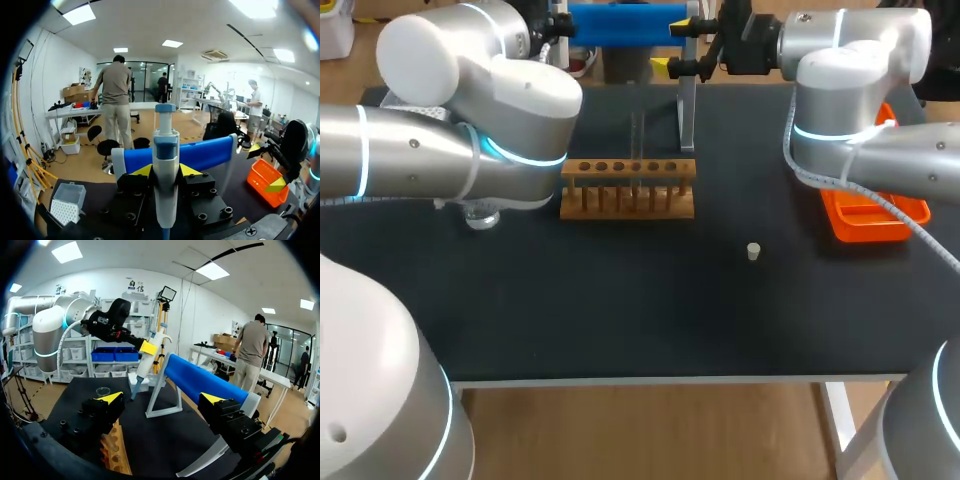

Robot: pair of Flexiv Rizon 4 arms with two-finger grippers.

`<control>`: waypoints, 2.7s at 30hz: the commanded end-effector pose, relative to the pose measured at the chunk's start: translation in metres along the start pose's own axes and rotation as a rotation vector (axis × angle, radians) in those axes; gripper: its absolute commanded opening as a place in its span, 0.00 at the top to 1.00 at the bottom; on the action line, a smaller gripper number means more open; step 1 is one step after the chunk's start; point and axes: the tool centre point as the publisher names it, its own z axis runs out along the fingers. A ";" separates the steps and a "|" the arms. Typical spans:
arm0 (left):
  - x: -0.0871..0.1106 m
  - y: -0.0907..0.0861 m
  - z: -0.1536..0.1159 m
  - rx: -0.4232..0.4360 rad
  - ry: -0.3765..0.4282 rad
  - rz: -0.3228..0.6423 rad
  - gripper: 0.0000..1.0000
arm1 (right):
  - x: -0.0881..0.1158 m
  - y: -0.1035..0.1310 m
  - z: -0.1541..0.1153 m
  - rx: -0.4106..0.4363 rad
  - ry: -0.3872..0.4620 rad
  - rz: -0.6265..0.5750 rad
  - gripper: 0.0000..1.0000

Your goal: Invert the test tube, pick up the pipette, mount the tip to pipette, aspirate from beaker and dispense into the tube, eject the tip, return the pipette, and cap with the stopper.

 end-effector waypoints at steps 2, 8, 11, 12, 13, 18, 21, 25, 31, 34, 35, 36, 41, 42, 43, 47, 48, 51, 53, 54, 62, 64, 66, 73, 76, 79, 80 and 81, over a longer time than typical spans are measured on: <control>0.005 -0.001 0.006 -0.005 -0.026 0.003 1.00 | -0.001 -0.001 0.001 -0.002 0.000 0.000 0.00; 0.006 0.001 0.010 -0.004 -0.056 0.002 1.00 | -0.001 -0.001 0.001 -0.002 0.000 0.000 0.00; 0.006 0.003 0.013 0.003 -0.068 -0.006 1.00 | -0.001 -0.001 0.001 -0.002 0.000 0.000 0.00; 0.006 0.004 0.013 0.011 -0.071 -0.008 1.00 | -0.001 -0.001 0.001 -0.002 0.000 0.000 0.00; 0.006 0.005 0.014 0.013 -0.073 -0.008 1.00 | -0.001 -0.001 0.001 -0.002 0.000 0.000 0.00; 0.006 0.009 0.017 0.025 -0.093 -0.017 1.00 | -0.001 -0.001 0.001 -0.002 0.000 0.000 0.00; 0.006 0.011 0.020 0.027 -0.101 -0.019 1.00 | -0.001 -0.001 0.001 -0.002 0.000 0.000 0.00; 0.006 0.014 0.023 0.027 -0.110 -0.024 1.00 | -0.001 -0.001 0.001 -0.002 0.000 0.000 0.00; 0.004 0.018 0.026 0.038 -0.121 -0.029 1.00 | -0.001 -0.001 0.001 -0.002 0.000 0.000 0.00; 0.003 0.019 0.028 0.040 -0.127 -0.028 1.00 | -0.001 -0.001 0.001 -0.002 0.000 0.000 0.00; 0.003 0.019 0.028 0.042 -0.129 -0.028 1.00 | -0.001 -0.001 0.001 -0.002 0.000 0.000 0.00; 0.002 0.020 0.029 0.044 -0.130 -0.029 1.00 | -0.001 -0.001 0.001 -0.002 0.000 0.000 0.00; 0.000 0.021 0.031 0.044 -0.142 -0.029 1.00 | -0.001 -0.001 0.001 -0.002 0.000 0.000 0.00; 0.000 0.022 0.032 0.043 -0.145 -0.030 1.00 | -0.001 -0.001 0.001 -0.002 0.000 0.000 0.00; -0.001 0.022 0.032 0.043 -0.148 -0.031 1.00 | -0.001 -0.001 0.001 -0.002 0.000 0.000 0.00; -0.004 0.022 0.034 0.042 -0.159 -0.035 1.00 | -0.001 -0.001 0.001 -0.002 0.000 0.000 0.00; -0.004 0.022 0.034 0.042 -0.163 -0.036 1.00 | -0.001 -0.001 0.001 -0.002 0.000 0.000 0.00; -0.006 0.021 0.036 0.041 -0.167 -0.034 1.00 | -0.001 -0.001 0.001 -0.002 0.000 0.000 0.00; -0.007 0.020 0.037 0.039 -0.171 -0.032 1.00 | -0.001 -0.001 0.001 -0.002 0.000 0.000 0.00; -0.007 0.020 0.038 0.039 -0.172 -0.032 1.00 | -0.001 -0.001 0.001 -0.002 0.000 0.000 0.00; -0.012 0.018 0.042 0.030 -0.183 -0.035 1.00 | -0.001 -0.001 0.001 -0.002 0.000 0.000 0.00; -0.013 0.018 0.043 0.028 -0.186 -0.035 1.00 | -0.001 -0.001 0.001 -0.002 0.000 0.000 0.00; -0.015 0.018 0.044 0.024 -0.188 -0.034 1.00 | -0.001 -0.001 0.001 -0.002 0.000 0.000 0.00; -0.019 0.015 0.047 0.013 -0.194 -0.032 1.00 | -0.001 -0.001 0.001 -0.002 0.000 0.000 0.00; -0.020 0.015 0.049 0.009 -0.196 -0.033 1.00 | -0.001 -0.001 0.001 -0.002 0.000 0.000 0.00; -0.021 0.015 0.050 0.005 -0.196 -0.032 1.00 | -0.001 -0.001 0.001 -0.002 0.000 0.000 0.00; -0.021 0.015 0.050 0.005 -0.195 -0.032 1.00 | -0.001 -0.001 0.001 -0.002 0.000 0.000 0.00; -0.022 0.015 0.051 0.005 -0.195 -0.032 1.00 | -0.001 -0.001 0.001 -0.002 0.000 0.000 0.00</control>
